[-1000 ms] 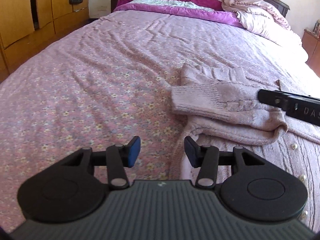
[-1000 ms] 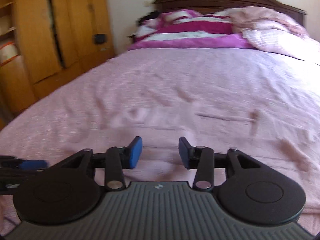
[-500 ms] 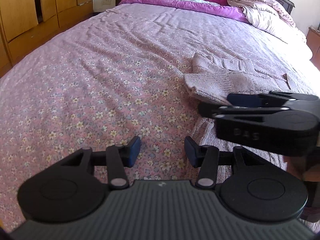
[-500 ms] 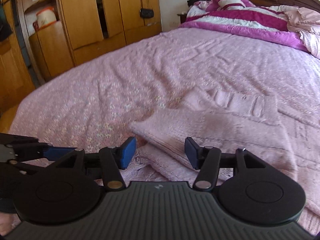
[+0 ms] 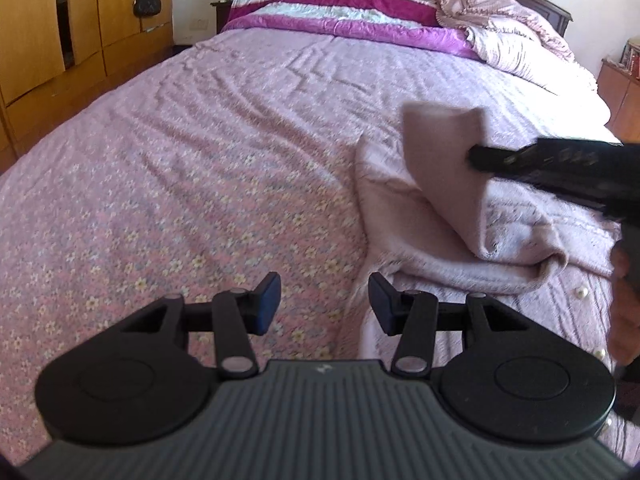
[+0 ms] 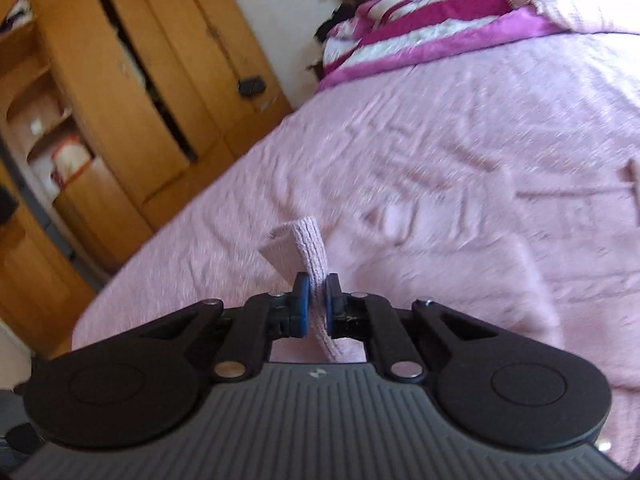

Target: Fold small clothes

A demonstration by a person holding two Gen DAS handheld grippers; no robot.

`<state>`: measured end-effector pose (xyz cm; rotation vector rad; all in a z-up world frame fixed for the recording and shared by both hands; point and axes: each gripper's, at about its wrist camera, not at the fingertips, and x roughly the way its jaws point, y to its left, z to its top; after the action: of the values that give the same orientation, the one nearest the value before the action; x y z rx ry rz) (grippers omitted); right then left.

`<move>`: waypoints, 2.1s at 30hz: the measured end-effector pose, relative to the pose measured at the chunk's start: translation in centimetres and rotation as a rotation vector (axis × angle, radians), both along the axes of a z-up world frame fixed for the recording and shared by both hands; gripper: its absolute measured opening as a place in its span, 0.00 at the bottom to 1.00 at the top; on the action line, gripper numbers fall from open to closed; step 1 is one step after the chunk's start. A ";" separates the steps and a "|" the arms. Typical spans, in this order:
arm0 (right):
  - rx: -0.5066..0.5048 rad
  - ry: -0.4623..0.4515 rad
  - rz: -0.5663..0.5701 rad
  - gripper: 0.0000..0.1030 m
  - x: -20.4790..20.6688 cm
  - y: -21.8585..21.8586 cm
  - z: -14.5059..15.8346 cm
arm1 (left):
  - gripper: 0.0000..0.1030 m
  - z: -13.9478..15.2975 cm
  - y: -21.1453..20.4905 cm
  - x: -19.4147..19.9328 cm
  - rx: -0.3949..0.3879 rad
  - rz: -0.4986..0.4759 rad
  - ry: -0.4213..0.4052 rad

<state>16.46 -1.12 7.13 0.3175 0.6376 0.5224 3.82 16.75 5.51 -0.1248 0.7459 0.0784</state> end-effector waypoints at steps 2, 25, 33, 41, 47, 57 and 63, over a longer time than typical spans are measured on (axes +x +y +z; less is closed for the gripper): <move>0.013 -0.039 -0.043 0.08 -0.4 -1.9 1.3 | 0.49 0.4 -0.5 0.3 0.008 -0.014 -0.008; -0.189 -0.074 -0.452 0.08 -8.0 -23.3 -1.2 | 0.49 -1.3 -6.7 6.3 0.123 -0.117 -0.019; -0.167 0.072 -0.446 0.17 -9.3 -25.8 -5.3 | 0.49 -2.0 -7.2 6.8 0.176 -0.117 -0.001; -0.225 0.017 -0.432 0.56 -8.5 -26.3 -1.3 | 0.49 -1.4 -7.1 6.9 0.139 -0.103 -0.008; -0.219 0.087 -0.469 0.56 -3.7 -27.1 -3.1 | 0.49 -1.0 -7.6 6.8 0.129 -0.119 -0.033; -0.219 -0.108 -0.425 0.08 -4.6 -25.3 0.4 | 0.49 -0.7 -8.1 7.7 0.113 -0.131 -0.108; -0.231 -0.161 -0.483 0.08 -5.6 -26.0 2.7 | 0.49 -2.3 -8.5 9.3 0.156 -0.092 -0.082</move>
<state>10.86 -27.14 9.83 0.1976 0.4383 0.0090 13.14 8.29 3.21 0.0550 0.6600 0.0438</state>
